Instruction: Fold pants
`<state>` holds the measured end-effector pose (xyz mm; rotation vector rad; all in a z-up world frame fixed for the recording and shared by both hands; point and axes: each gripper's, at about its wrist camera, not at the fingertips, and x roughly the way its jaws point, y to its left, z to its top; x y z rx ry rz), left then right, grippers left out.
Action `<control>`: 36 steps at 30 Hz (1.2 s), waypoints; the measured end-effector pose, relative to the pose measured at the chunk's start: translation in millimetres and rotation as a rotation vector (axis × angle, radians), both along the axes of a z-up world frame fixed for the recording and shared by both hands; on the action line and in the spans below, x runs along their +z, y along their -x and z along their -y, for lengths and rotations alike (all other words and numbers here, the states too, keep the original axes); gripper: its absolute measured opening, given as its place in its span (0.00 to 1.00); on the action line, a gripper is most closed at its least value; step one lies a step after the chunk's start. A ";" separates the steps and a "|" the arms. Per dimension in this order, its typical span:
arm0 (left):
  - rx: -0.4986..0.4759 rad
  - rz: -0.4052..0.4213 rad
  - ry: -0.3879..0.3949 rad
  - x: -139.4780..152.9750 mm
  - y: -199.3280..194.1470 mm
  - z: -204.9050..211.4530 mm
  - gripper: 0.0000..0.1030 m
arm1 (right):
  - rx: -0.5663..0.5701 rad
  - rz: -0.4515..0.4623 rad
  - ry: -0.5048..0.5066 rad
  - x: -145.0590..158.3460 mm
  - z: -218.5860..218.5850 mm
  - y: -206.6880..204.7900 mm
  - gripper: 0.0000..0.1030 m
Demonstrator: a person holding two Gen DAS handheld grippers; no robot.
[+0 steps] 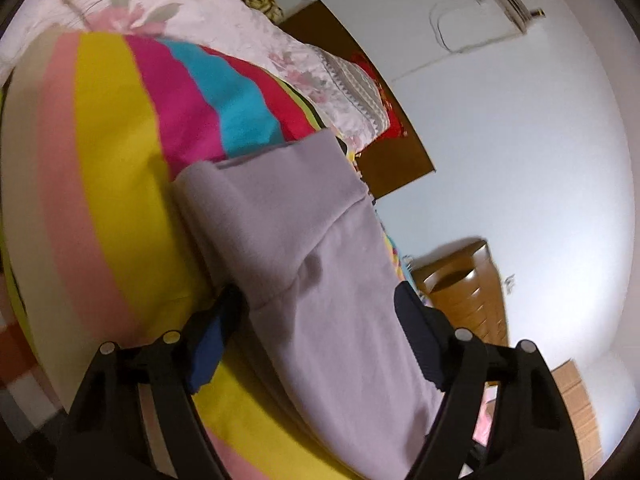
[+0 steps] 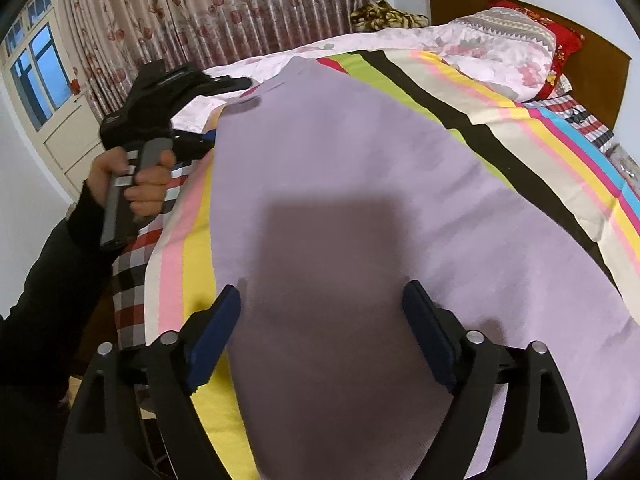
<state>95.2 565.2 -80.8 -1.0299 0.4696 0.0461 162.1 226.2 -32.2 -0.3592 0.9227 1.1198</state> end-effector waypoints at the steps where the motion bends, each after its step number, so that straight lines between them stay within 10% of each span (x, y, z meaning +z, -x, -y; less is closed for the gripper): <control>1: 0.000 -0.007 -0.005 1.5 -0.3 1.4 0.77 | 0.001 -0.006 -0.005 -0.2 0.4 0.0 0.82; 14: 0.085 -0.027 -0.022 3.4 -0.3 13.8 0.80 | -0.008 -0.058 -0.050 -0.5 6.2 -7.2 0.82; 15: 0.084 -0.001 -0.023 5.2 -4.6 11.2 0.76 | -0.009 -0.061 -0.053 -0.7 6.6 -7.9 0.82; 18: 0.088 -0.025 -0.029 2.0 -18.2 7.3 0.23 | -0.011 -0.071 -0.064 -1.1 8.4 -8.2 0.82; 22: 0.090 -0.012 -0.004 -10.2 -15.9 4.2 0.18 | -0.050 -0.060 -0.051 3.9 10.1 -8.1 0.79; 29: 0.084 -0.021 -0.246 51.2 -13.2 32.8 0.16 | -0.217 0.006 0.000 18.0 20.7 -29.5 0.79; 36: 0.033 0.059 -0.421 129.5 -18.9 91.7 0.16 | 0.035 0.091 0.103 -9.2 -26.5 -23.3 0.95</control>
